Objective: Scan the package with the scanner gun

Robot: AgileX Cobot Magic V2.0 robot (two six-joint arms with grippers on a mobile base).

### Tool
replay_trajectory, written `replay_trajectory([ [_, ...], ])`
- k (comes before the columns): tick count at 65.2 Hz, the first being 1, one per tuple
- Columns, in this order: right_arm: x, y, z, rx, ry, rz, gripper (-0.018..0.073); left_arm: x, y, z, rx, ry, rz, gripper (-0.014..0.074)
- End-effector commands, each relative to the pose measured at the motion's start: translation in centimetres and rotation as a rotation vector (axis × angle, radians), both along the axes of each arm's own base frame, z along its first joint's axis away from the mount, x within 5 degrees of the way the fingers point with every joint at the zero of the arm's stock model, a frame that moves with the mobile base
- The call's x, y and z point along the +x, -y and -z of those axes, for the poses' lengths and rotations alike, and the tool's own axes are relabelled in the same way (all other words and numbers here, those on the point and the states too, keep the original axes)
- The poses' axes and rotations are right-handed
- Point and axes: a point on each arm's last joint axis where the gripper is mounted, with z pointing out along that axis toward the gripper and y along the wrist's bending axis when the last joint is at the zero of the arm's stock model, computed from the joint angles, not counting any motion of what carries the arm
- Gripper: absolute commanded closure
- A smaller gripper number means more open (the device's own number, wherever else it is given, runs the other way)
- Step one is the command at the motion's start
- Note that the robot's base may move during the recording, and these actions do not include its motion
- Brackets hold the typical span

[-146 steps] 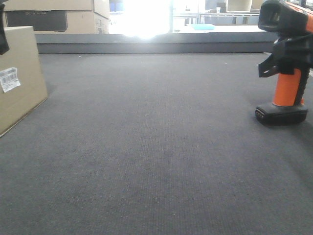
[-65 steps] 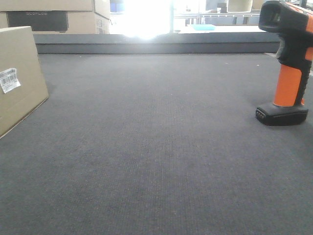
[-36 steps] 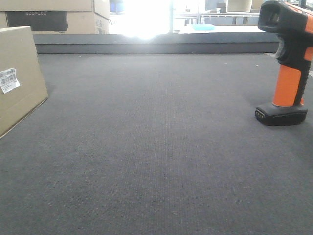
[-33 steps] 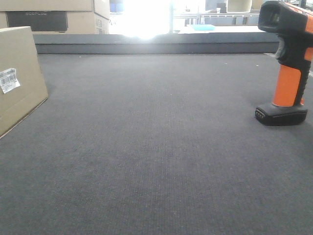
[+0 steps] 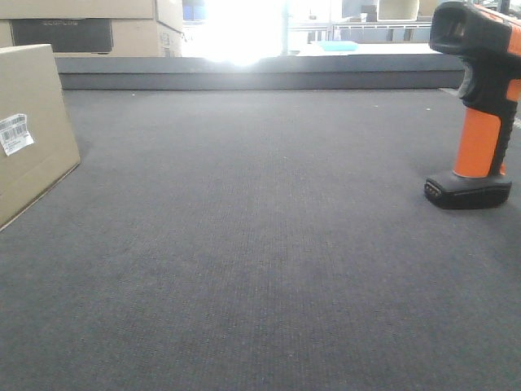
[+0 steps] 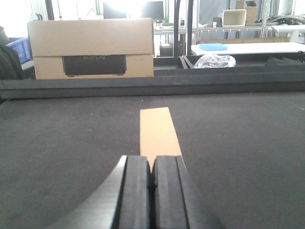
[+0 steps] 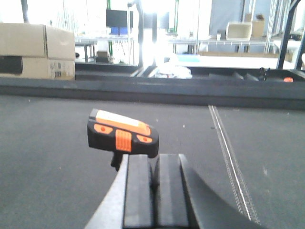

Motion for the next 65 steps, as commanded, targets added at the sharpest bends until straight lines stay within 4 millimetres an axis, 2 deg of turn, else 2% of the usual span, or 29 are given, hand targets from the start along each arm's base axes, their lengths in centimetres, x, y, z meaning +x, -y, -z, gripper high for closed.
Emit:
replay_trajectory([
  [1, -0.1, 0.0, 0.0, -0.014, 0.013, 0.007, 0.0712, -0.1, 0.0, -0.2, -0.010, 0.029, 0.003, 0.0708],
  [46, -0.1, 0.0, 0.0, -0.014, 0.011, 0.007, 0.0712, -0.1, 0.0, -0.2, -0.010, 0.030, 0.003, 0.0708],
  [56, -0.1, 0.0, 0.0, -0.014, 0.011, 0.007, 0.0712, -0.2, -0.1, 1.2, 0.074, 0.010, -0.013, 0.0708],
  [65, -0.1, 0.0, 0.0, -0.014, 0.011, 0.007, 0.0712, -0.5, -0.1, 3.6, -0.025, 0.064, -0.008, 0.0708],
])
